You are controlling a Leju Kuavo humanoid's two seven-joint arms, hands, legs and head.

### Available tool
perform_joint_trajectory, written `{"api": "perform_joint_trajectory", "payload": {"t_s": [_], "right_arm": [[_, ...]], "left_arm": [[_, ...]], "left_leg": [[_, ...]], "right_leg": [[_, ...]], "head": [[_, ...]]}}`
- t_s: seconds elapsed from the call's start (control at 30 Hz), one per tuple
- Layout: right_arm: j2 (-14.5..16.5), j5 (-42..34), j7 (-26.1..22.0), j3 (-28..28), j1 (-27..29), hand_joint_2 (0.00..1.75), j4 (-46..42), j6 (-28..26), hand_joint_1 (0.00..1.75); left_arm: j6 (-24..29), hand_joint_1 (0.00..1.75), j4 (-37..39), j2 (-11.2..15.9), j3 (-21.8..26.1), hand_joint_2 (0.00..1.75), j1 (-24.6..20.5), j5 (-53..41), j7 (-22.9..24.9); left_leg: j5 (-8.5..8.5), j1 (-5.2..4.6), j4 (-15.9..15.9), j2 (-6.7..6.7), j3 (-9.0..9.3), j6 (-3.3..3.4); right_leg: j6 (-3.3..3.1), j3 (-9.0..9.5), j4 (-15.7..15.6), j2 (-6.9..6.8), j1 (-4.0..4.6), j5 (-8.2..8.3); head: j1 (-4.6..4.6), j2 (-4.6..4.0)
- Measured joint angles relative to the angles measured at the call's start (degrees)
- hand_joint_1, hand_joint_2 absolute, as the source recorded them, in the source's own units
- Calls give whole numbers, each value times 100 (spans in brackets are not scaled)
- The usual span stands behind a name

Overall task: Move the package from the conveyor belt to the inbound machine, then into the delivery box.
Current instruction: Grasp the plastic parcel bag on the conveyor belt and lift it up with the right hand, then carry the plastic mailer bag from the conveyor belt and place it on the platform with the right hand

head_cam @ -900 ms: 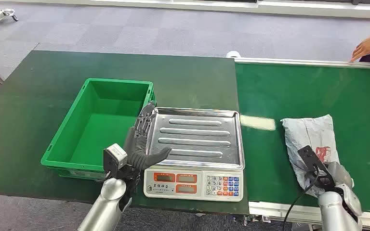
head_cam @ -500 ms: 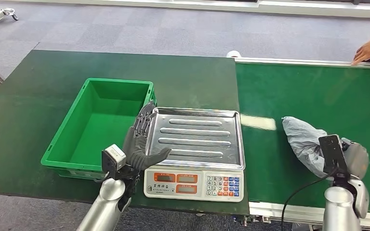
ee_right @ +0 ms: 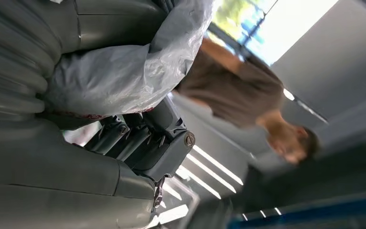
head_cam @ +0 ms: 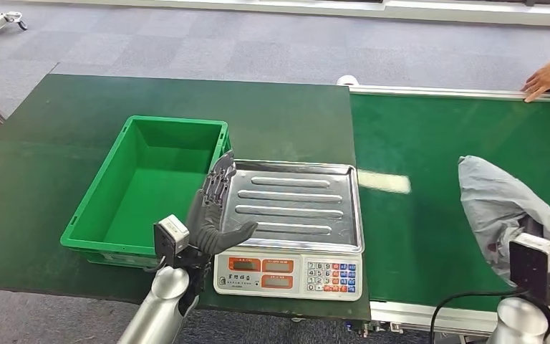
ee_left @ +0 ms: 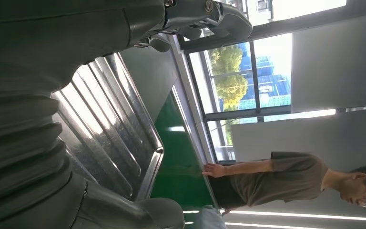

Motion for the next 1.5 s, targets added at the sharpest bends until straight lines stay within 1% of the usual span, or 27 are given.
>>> {"api": "perform_joint_trajectory", "payload": {"t_s": [0.03, 0.1, 0.2, 0.3, 0.4, 0.6, 0.73, 0.87, 1.03, 1.2, 1.3, 1.4, 1.5], "right_arm": [[8, 102, -15, 119, 80, 175, -140, -193, 175], [13, 332, -23, 400, 195, 175, -324, -414, 175], [2, 806, 10, 815, 239, 175, -428, -505, 175], [-55, 1335, 51, 1225, 64, 175, -421, -466, 175], [-159, 1807, 136, 1667, -390, 175, -250, -253, 175], [-316, 2442, 238, 2594, -1312, 175, 396, 99, 175], [-352, 2856, 313, 3525, -2070, 175, 1193, 246, 175], [-309, 2917, 272, 4542, -2604, 175, 1866, 504, 175], [-259, 2910, 170, 5538, -2817, 175, 2397, 852, 175], [-249, 2892, 154, 5929, -2884, 175, 2628, 921, 175], [-251, 2766, 94, 6152, -2927, 175, 2753, 1183, 175], [-265, 2562, 22, 6488, -2895, 175, 2866, 1473, 175], [-310, 2301, 49, 6782, -2816, 175, 2907, 1650, 175]], "left_arm": [[9, 0, 1, -7, 3, 175, 12, 9, -1], [31, 0, -13, -35, 34, 175, 45, 48, -2], [48, 0, -33, -110, 125, 175, 94, 79, -2], [49, 0, -34, -171, 148, 175, 119, 69, -1], [48, 0, -29, -233, 148, 175, 134, 68, 0], [44, 0, 30, -309, 148, 175, 118, 83, 0], [25, 0, 131, -377, 147, 175, 17, 123, 0], [19, 0, 258, -458, 142, 175, -96, 130, 0], [-8, 0, 359, -497, 138, 175, -163, 142, 0], [-13, 0, 417, -503, 137, 175, -177, 145, 0], [-46, 0, 435, -502, 134, 175, -188, 156, 0], [-83, 0, 444, -505, 133, 175, -195, 181, 0], [-90, 0, 445, -505, 133, 175, -197, 184, 0]], "left_leg": [[-1, 0, 0, 3, 0, -1], [-3, 0, -1, 9, 2, -3], [-2, 0, -1, 12, 1, -3], [1, 0, -1, 13, -3, -2], [8, 0, 0, 19, 1, -2], [19, 0, 1, 12, -5, 4], [22, 1, 1, 15, -6, 2], [24, 3, 1, 11, -4, 3], [23, 3, 1, 10, -5, 3], [22, 2, 1, 10, -6, 4], [22, 2, 2, 12, -3, 4], [23, 2, 2, 14, 0, 3], [23, 3, 1, 14, 0, 3]], "right_leg": [[0, -1, 0, 2, 0, 0], [-1, -3, 0, 8, 0, 0], [-1, -5, 0, 10, 0, 0], [-2, -4, 1, 10, -1, 3], [-2, -5, 1, 15, -1, 11], [2, -4, 3, 11, 0, 17], [-1, -8, 4, 14, 1, 20], [-1, -8, 4, 10, 3, 20], [-2, -9, 4, 10, 3, 19], [-2, -10, 4, 10, 2, 19], [-1, -9, 3, 11, 2, 19], [-2, -11, 3, 12, 3, 19], [-2, -11, 3, 13, 4, 19]], "head": [[0, 0], [0, 0], [0, 0], [-1, 0], [-1, 0], [-1, 0], [-1, 0], [-1, 0], [-1, 0], [-1, 0], [-1, 0], [-2, 0], [-2, 0]]}}
